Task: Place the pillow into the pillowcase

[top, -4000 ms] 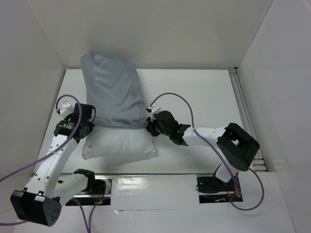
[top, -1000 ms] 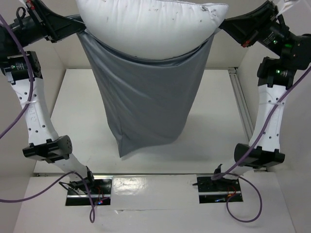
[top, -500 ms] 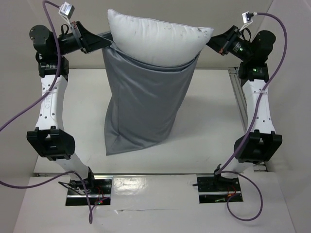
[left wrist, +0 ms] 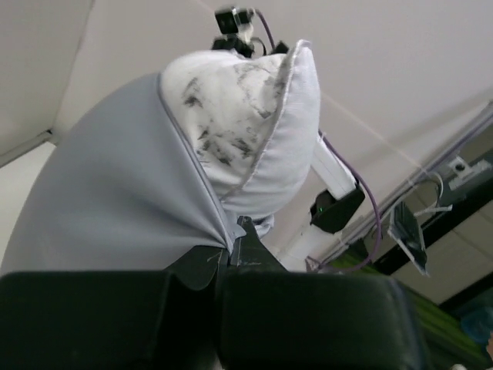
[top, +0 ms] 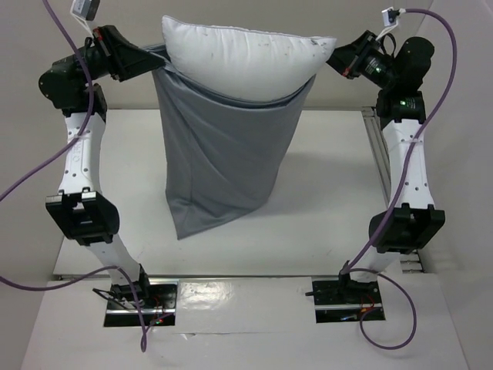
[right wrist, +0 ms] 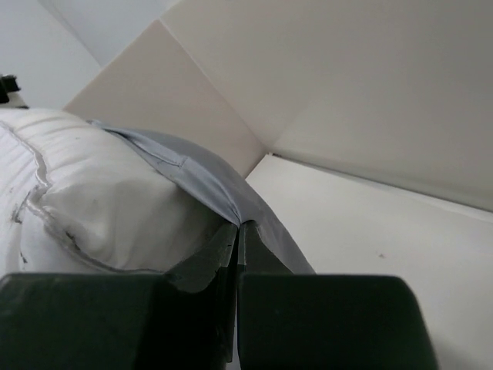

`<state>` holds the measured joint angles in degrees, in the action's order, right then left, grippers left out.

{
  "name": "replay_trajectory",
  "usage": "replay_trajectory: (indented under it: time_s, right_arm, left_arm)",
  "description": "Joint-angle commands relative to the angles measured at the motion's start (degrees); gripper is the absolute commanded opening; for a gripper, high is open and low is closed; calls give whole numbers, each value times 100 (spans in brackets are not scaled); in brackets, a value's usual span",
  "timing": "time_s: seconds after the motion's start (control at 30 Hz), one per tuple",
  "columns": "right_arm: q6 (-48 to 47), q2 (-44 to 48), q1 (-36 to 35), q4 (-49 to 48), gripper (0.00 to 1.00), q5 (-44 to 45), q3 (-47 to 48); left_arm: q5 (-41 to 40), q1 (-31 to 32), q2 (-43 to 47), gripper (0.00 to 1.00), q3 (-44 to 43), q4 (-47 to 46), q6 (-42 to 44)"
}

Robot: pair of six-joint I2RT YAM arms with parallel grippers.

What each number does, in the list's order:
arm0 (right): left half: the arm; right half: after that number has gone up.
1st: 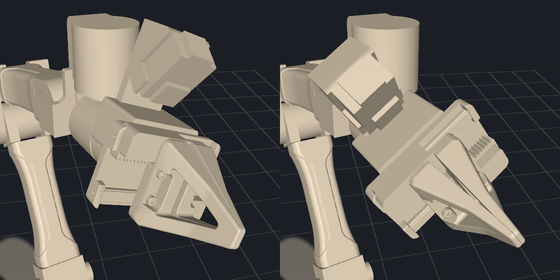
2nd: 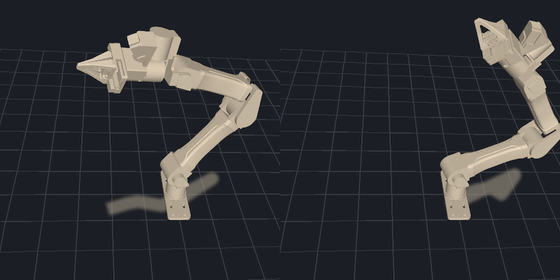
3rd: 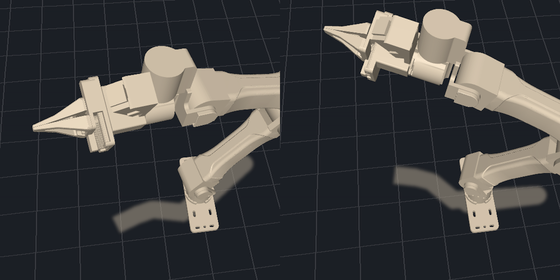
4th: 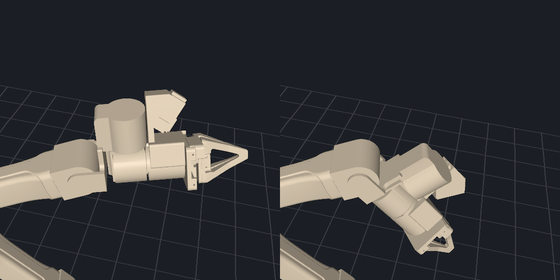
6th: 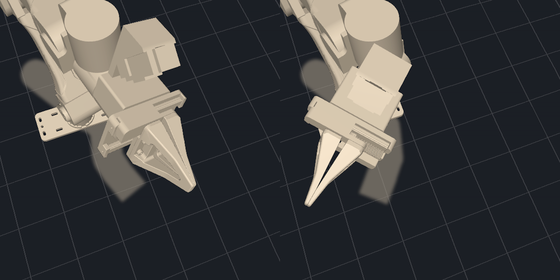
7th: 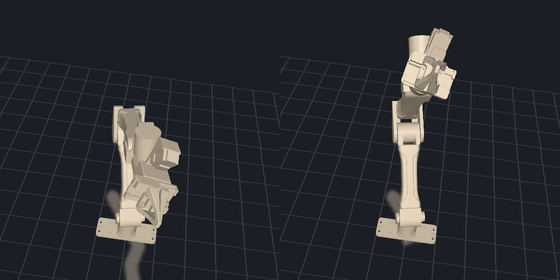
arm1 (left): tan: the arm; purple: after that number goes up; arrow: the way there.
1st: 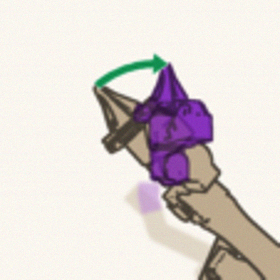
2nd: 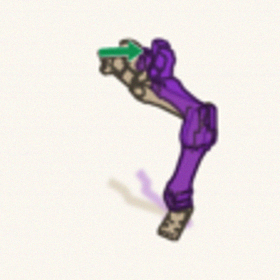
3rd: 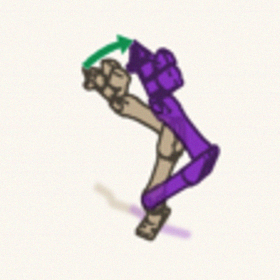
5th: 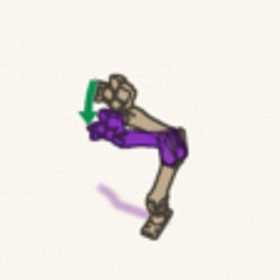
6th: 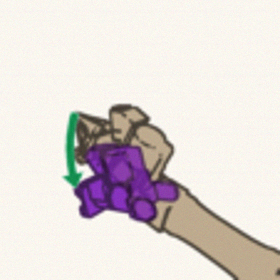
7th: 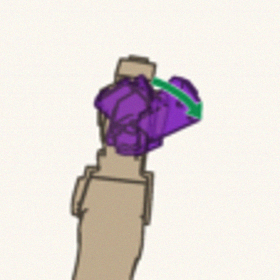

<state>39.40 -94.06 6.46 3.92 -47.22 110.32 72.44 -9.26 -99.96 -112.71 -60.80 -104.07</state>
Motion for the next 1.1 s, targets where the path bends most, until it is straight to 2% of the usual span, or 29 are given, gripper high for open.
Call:
replay_trajectory:
  time_s: [0.0, 0.07, 0.13, 0.2, 0.27, 0.3, 0.33, 0.37, 0.43, 0.5, 0.53, 0.6, 0.63, 0.7, 0.73, 0.77, 0.8, 0.83, 0.87, 0.93, 0.97, 1.0, 1.03, 1.07]
  right_arm:
    - [-573, -52, 374, 328, 0, 1408, -309]
    - [-460, 1, 540, 303, 0, 1165, -310]
    - [-128, 71, 593, 101, 0, 909, 154]
    - [294, 142, 654, -223, 0, 426, 646]
    - [779, 195, 655, -778, 0, 257, 1620]
    - [780, 195, 707, -779, 0, 257, 2242]
    - [780, 247, 708, -779, 0, 327, 2378]
    - [780, 387, 708, -840, 0, 389, 2380]
    - [562, 590, 708, -911, 0, 441, 1557]
    - [307, 723, 708, -483, 0, 364, 810]
    - [366, 783, 708, -532, 0, 232, 32]
    - [874, 784, 909, -926, 0, -363, -178]
    - [1364, 723, 1119, -1503, 0, -445, 362]
    - [1457, 383, 1339, -1500, 0, -350, 1643]
    - [1518, 232, 1462, -1317, 0, -349, 2921]
    - [1518, 152, 1542, -1315, 0, -262, 3212]
    - [1518, 247, 1543, -1315, 0, -261, 3163]
    - [1457, 422, 1543, -1463, 0, -261, 2196]
    - [1257, 641, 1369, -1578, 0, -209, 1412]
    - [1001, 995, 1122, -1492, 0, -147, 135]
    - [1061, 995, 1121, -1578, 0, -356, -383]
    - [1749, 917, 1190, -1979, 0, -654, -389]
    - [2060, 864, 1287, -2636, 0, -657, -258]
    - [2141, 776, 1366, -2503, 0, -596, 752]
  left_arm:
    - [-1196, -788, -374, 0, -366, -2822, -2458]
    - [-1531, -911, -576, 0, -191, -3008, -2888]
    - [-1471, -911, -655, 0, -269, -2913, -2838]
    - [-1269, -859, -656, 0, -654, -2063, -2523]
    - [-900, -779, -578, 0, -1768, -984, -1436]
    - [-829, -779, -516, 0, -2468, 205, -710]
    - [-828, -779, -402, 0, -2658, 617, -441]
    - [-889, -945, -253, 0, -2660, 874, -256]
    - [-987, -1086, 353, 0, -2022, 1113, 156]
    - [-1039, -1087, 626, 0, -1285, 1620, 614]
    - [-978, -1087, 679, 0, -1176, 2015, 747]
    - [-926, -1087, 523, 0, -1270, 2089, 696]
    - [-925, -1087, 400, 0, -1811, 2089, 600]
    - [-986, -1278, -66, 0, -2630, 2300, 406]
    - [-1135, -1385, -146, 0, -3112, 2352, 344]
    - [-1188, -1490, -146, 0, -3056, 2353, 222]
    - [-1189, -1570, 71, 0, -2786, 2057, 221]
    - [-1241, -1570, 256, 0, -1948, 1976, 221]
    - [-1242, -1518, 423, 0, -1531, 2045, 673]
    - [-1102, -1133, 723, 0, -722, 2813, 1272]
    - [-1101, -1009, 724, 0, -648, 3045, 1458]
    - [-997, -834, 637, 0, -717, 3169, 1564]
    - [-917, -832, 349, 0, -1135, 3101, 1365]
    - [-855, -832, 189, 0, -1444, 2569, 1067]
